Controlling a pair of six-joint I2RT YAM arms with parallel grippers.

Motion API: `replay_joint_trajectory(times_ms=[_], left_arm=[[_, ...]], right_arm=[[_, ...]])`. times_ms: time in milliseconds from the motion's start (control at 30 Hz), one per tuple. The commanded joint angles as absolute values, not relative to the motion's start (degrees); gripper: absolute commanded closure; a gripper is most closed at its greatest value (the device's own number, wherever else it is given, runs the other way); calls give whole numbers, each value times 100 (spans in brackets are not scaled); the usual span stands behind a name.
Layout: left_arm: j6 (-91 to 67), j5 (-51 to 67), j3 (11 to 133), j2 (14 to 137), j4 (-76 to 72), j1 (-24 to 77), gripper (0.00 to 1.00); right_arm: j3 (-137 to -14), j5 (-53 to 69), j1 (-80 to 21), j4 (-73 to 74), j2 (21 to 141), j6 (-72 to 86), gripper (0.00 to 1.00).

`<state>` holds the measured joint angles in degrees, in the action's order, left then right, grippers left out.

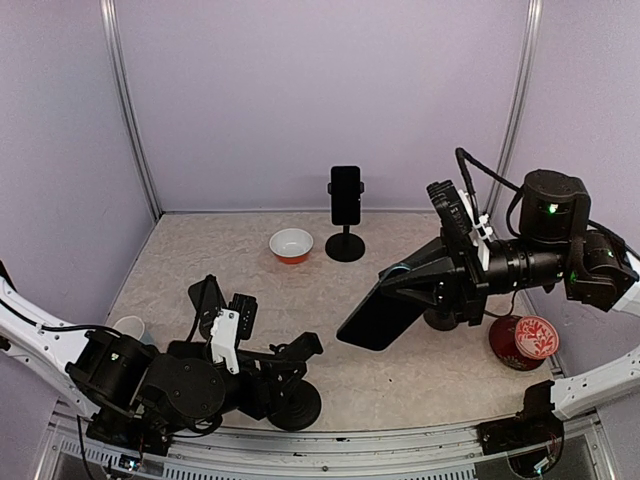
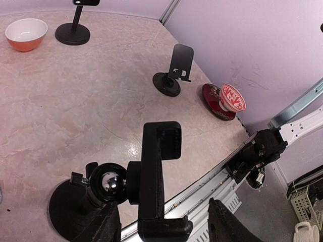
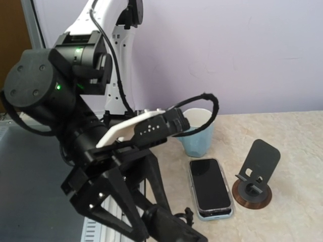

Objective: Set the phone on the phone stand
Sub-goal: Pick up the phone stand from the center of the board.

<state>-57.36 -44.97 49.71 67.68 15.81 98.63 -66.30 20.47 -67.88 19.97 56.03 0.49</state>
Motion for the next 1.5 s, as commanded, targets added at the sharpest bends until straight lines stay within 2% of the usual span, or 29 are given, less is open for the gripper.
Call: replay_joint_trajectory(times_ms=[0,67,267,400,533,733,900,1233,1333,1467], left_arm=[[-5718,-4437,4971,6686,1420,9826,47],[-5704,-4416,4922,6642,1353,9834,53],[-5647,-4467,4851,6513,1415,9835,79],[-5241,-4551,4799,6288,1429,9824,92],[-4466,-4365,4552,5831,1065,9773,99],[-3215,-3225,3944,5191,398,9267,100],[-2400,-1667,3598,4940,-32,8360,100],[-1044,1567,3548,5382,-1094,6413,100],[-973,2538,3599,5752,-1301,5896,100],[-773,3253,3801,6131,-1198,5683,100]], right_arm=[[-6592,2017,-6820,1728,5458,29,100],[-6575,2019,-6825,1715,5465,26,100],[-6677,2375,-6820,1700,5687,-145,100],[-6873,3116,-6821,1674,6045,-439,100],[-7117,3910,-6820,1624,6513,-758,100],[-7787,5291,-6820,1638,7506,-1126,100],[-8625,6212,-6821,1907,8461,-1397,100],[-11752,6770,-6782,5052,10659,-3158,100],[-11870,6881,-6669,5203,10884,-3320,100],[-11840,7078,-6434,5570,11123,-3624,100]])
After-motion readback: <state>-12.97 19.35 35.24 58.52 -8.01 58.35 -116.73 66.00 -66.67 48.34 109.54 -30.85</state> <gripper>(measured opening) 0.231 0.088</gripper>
